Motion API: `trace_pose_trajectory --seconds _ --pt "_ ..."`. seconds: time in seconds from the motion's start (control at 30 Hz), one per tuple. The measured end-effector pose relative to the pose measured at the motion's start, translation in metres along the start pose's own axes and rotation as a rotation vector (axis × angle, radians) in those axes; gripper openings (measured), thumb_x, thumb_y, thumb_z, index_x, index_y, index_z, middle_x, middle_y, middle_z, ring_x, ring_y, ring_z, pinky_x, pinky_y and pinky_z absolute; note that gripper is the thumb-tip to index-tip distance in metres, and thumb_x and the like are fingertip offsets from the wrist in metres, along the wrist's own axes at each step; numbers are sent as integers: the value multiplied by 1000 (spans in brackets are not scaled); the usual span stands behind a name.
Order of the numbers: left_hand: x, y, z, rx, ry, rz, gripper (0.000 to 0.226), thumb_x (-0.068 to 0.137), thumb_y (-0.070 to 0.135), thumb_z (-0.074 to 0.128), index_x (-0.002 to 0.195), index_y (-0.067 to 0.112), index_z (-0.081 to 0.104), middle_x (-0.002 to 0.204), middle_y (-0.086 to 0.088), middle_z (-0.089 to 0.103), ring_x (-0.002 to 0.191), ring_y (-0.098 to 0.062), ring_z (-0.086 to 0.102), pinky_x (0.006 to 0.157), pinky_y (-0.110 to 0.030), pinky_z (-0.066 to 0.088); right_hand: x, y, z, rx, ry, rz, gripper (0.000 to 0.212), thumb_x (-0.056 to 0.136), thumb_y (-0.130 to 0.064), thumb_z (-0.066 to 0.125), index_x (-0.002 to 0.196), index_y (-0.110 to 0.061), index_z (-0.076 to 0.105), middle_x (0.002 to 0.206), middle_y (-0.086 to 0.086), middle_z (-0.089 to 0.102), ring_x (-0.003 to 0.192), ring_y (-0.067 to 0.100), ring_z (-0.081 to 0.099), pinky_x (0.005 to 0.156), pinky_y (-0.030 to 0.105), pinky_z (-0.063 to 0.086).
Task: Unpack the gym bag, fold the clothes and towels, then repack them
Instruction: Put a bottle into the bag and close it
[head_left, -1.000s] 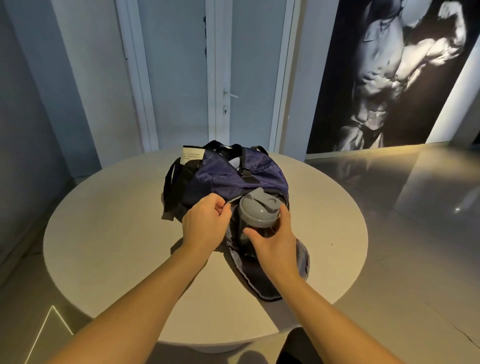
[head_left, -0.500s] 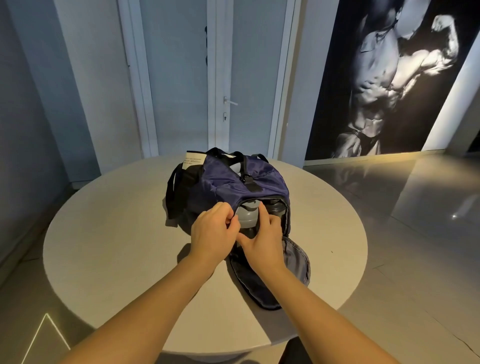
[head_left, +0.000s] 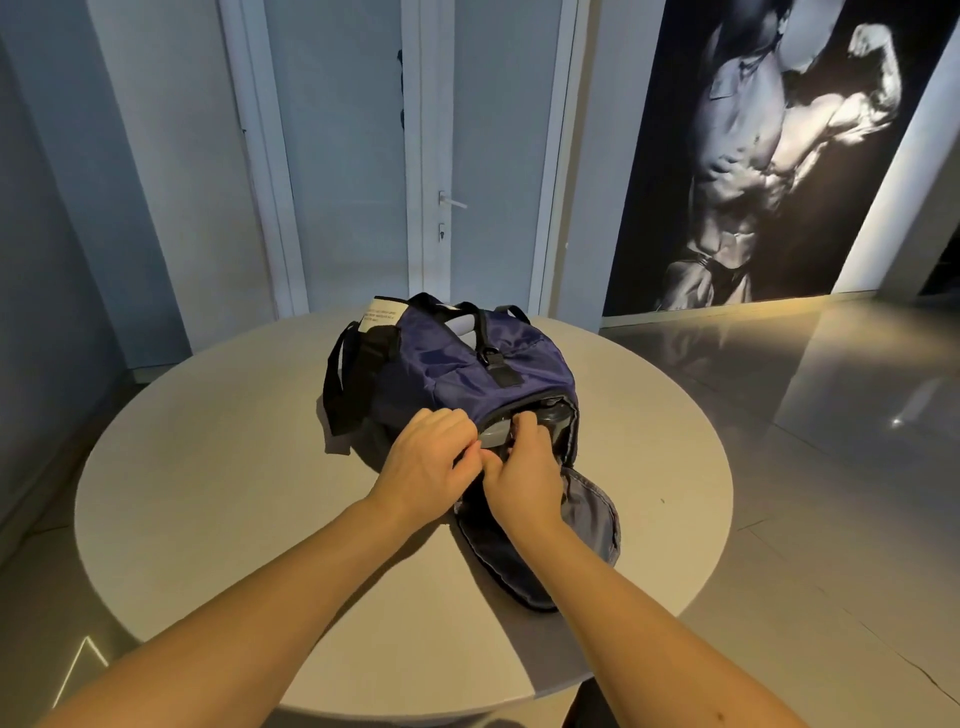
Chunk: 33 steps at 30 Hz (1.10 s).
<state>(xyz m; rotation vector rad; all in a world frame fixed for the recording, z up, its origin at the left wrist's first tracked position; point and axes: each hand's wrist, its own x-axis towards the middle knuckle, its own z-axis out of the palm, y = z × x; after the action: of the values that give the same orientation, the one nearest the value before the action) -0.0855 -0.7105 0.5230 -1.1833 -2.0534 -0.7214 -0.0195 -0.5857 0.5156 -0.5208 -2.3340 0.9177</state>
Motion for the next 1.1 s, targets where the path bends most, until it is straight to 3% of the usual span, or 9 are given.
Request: trace_pose_trajectory --seconds 0.13,0.27,0.37,0.47,0.6,0.73,0.83,1.0,1.1 --pt "6 9 0 140 -138 -45 17 94 21 64 81 17 54 75 2 52 66 -16 46 61 -30 35 7 0 -1 19 -33 7 34 89 -29 67 117 -25 48 112 -1 58 97 22 61 81 42 54" --pt "13 9 -6 258 -26 -65 22 86 32 75 86 18 58 81 0 57 75 -23 53 65 -37 41 14 20 -28 55 -37 7 42 95 -21 62 137 -24 57 121 -3 67 109 18 65 97 39 53" --pt "20 8 -7 336 19 -25 42 81 42 75 113 17 64 118 -5 61 109 -28 54 89 -43 40 20 52 -55 -129 10 95 42 95 -26 61 137 -19 57 129 8 61 121 31 56 98 40 47" --pt "28 8 -4 331 -56 28 48 83 45 75 123 20 64 137 -4 56 128 -28 48 104 -47 36 21 83 -69 -322 -170 285 72 92 -45 66 150 -11 39 145 16 49 133 39 44 105 47 43" --pt "25 4 2 281 -68 10 44 85 46 74 121 22 62 122 3 62 117 -22 54 101 -41 38 12 100 -70 -287 -276 323 74 93 -43 66 150 -6 37 147 17 51 132 36 50 103 42 46" --pt "23 6 5 262 -67 -31 58 77 58 78 119 23 60 117 5 62 114 -21 55 101 -41 38 16 93 -65 -171 -285 326 80 90 -41 72 153 -9 34 150 13 48 132 33 51 103 38 44" --pt "24 10 7 259 -58 -51 55 75 53 82 117 21 62 113 3 64 109 -22 58 95 -42 43 31 69 -62 -38 -209 286 91 85 -41 77 156 -14 28 154 13 43 135 33 48 108 43 44" --pt "29 14 16 213 -65 -84 47 75 39 87 110 20 62 106 3 62 94 -22 56 75 -37 48 47 17 -52 69 51 120 47 91 -32 68 132 -16 52 129 8 51 124 28 47 104 39 42" --pt "28 16 21 159 -59 -106 46 76 36 87 110 19 62 107 2 60 95 -21 55 77 -36 50 52 0 -50 88 62 138 53 92 -33 64 140 -20 47 134 10 46 129 30 39 107 41 37"
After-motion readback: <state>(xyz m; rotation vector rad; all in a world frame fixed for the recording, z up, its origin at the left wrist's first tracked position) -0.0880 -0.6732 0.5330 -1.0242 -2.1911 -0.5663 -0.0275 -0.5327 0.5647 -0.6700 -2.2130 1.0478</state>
